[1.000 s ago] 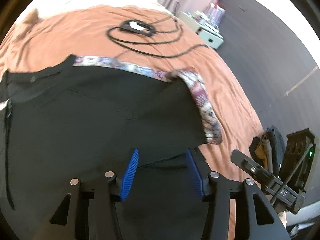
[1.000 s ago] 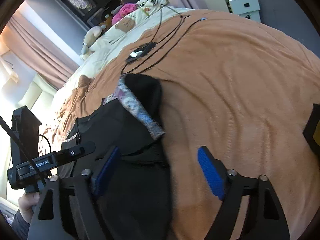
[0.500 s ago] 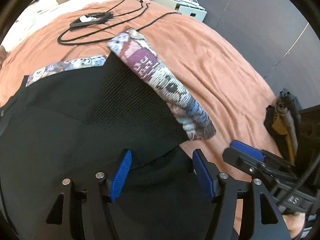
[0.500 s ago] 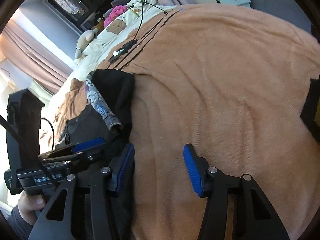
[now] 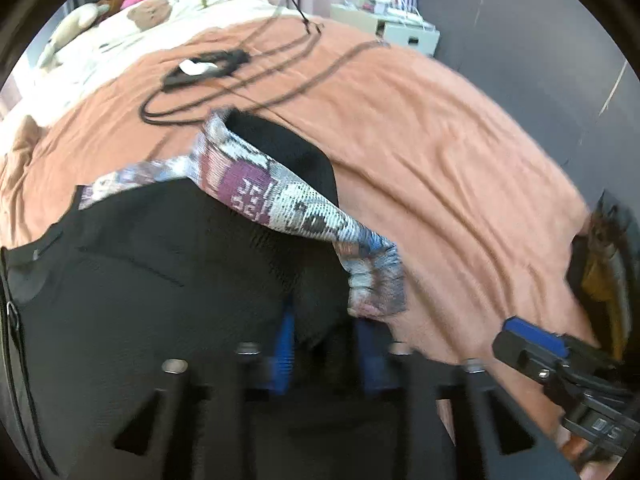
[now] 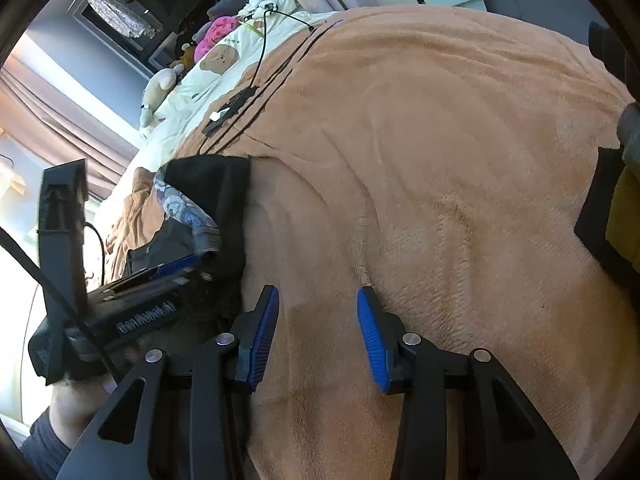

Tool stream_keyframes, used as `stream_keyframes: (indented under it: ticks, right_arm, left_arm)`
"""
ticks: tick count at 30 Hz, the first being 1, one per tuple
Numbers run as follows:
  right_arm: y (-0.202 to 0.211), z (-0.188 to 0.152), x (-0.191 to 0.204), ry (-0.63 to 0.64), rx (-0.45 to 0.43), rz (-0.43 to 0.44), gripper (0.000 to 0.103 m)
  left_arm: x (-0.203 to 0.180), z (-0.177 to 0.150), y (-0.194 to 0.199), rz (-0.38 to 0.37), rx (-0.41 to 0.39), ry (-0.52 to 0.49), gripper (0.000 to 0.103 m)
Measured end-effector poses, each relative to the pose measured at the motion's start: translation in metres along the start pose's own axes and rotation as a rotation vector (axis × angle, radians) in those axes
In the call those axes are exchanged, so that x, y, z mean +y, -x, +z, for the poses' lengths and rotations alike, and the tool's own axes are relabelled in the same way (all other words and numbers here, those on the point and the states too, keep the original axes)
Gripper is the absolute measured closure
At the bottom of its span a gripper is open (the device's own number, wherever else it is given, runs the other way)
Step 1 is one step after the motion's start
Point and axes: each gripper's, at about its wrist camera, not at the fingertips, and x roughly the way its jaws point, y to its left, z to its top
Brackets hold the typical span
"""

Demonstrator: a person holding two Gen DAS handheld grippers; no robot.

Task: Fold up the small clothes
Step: 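Lift the gripped side and fold it over toward the first folded panel, then lower the folded side flat onto the shirt body and release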

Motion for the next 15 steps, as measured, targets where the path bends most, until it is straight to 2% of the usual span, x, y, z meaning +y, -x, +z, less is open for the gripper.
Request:
stream_keyframes:
  ticks: [4, 8, 15]
  right_arm:
    - [-0.002, -0.002, 0.007, 0.024, -0.005, 0.014, 0.065]
    - [-0.003, -0.004, 0.014, 0.053, -0.007, 0.042, 0.065]
    - [-0.016, -0.004, 0.028, 0.104, 0.015, 0.107, 0.065]
  left_arm:
    - [0.035, 0.005, 0.030, -0.037, -0.047, 0.073, 0.091]
    - [0.068, 0.007, 0.049, -0.008, -0.066, 0.109, 0.092]
    - [0.113, 0.007, 0.064, 0.020, -0.045, 0.190, 0.093]
